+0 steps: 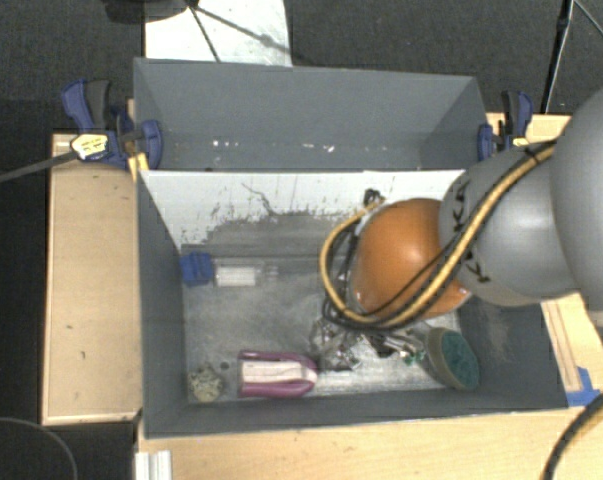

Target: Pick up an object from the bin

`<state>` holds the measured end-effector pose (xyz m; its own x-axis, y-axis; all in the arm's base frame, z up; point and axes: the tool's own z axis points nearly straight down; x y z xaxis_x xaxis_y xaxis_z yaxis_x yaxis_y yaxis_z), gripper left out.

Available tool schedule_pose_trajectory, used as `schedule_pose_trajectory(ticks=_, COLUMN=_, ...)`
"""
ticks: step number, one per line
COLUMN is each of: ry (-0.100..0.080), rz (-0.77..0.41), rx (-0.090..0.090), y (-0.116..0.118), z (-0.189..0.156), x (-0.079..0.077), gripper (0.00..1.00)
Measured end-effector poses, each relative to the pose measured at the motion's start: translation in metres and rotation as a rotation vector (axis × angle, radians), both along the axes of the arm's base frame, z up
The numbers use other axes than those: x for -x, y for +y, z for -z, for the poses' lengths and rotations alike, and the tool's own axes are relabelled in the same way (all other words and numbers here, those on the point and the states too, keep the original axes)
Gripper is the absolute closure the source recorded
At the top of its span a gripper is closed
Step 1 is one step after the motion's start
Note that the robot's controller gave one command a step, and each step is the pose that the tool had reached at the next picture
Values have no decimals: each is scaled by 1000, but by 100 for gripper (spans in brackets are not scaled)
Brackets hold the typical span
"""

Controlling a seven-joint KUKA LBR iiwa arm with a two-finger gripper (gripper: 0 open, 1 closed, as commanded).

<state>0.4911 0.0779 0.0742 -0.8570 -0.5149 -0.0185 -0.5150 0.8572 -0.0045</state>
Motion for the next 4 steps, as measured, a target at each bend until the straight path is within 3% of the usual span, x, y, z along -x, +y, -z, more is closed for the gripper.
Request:
schedule_pose_trajectory(ticks=1, ry=6, rz=0, rx=2, y=-1, z=2, x=1, gripper=0)
schedule_pose_trajectory(ticks=2, ry=13, rz=-169, rx=3, y=78, z=-27, x=-15, gripper=0)
schedule_pose_trajectory(ticks=3, ry=6, rz=-162, rx=8, y=73, z=-29, x=-18, gripper=100)
schedule_pose_trajectory(ticks=4, ry=15, rz=-163, rx=6, y=75, z=-26, x=-14, gripper=0)
